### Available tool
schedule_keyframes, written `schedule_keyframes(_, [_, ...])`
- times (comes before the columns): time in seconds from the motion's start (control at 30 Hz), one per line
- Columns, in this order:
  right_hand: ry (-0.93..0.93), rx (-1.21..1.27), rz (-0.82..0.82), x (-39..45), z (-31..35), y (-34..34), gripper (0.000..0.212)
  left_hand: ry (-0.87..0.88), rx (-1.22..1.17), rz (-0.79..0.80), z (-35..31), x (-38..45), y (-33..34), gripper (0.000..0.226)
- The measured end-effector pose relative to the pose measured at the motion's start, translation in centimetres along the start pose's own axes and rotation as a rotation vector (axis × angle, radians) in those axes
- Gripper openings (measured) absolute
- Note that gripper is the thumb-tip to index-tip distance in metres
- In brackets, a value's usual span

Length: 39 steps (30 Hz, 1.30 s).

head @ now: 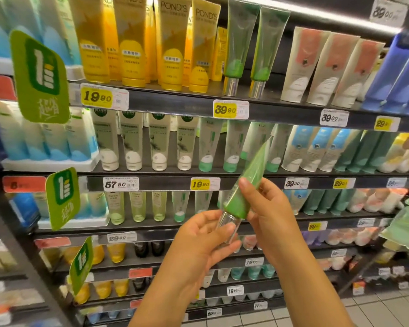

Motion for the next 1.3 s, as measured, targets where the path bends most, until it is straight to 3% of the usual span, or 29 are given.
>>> schedule_keyframes(0.17, [0.002,0.107,0.072,-0.1,0.1,0.4,0.019,-0.019,-0.084,-0.001,-0.3,-0.3,-0.2,0.037])
schedule_keyframes(0.27, [-0.018,0.180,0.062,-0.2,0.4,0.4,0.030,-0.064,-0.196,0.066,-0.4,-0.7,0.4,0.024])
schedule_keyframes(0.4, [-0.026,0.232,0.052,-0.6,0.6,0.5,0.037,-0.101,-0.240,0.137,-0.3,-1.3,1.2,0.026])
schedule_keyframes(0.63, [-0.007,0.186,0.065,-1.2,0.2,0.6,0.021,-0.066,-0.189,0.086,0.1,-1.4,0.1,0.038])
schedule_keyframes(0.83, [-0.012,0.130,0.035,-1.5,-0.3,0.4,0.031,-0.083,-0.164,0.090,0.3,-1.9,-0.3,0.035])
schedule_keyframes(1.07, [-0.035,0.263,-0.064,-1.6,-0.7,0.3,0.047,-0.118,-0.261,0.138,0.3,-2.4,-0.1,0.025])
schedule_keyframes(1.3, [-0.022,0.270,-0.019,-1.6,-1.0,1.1,0.034,-0.088,-0.240,0.062,0.3,-2.3,-1.2,0.035])
Point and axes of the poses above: each hand's wrist, its own x-axis towards the middle knuckle, its own y-axis out of the palm, z = x × y, the point moved 8 cm from there along x, towards the middle knuckle, and after that the axes turned 11 degrees about x, right-handed, at the moved point
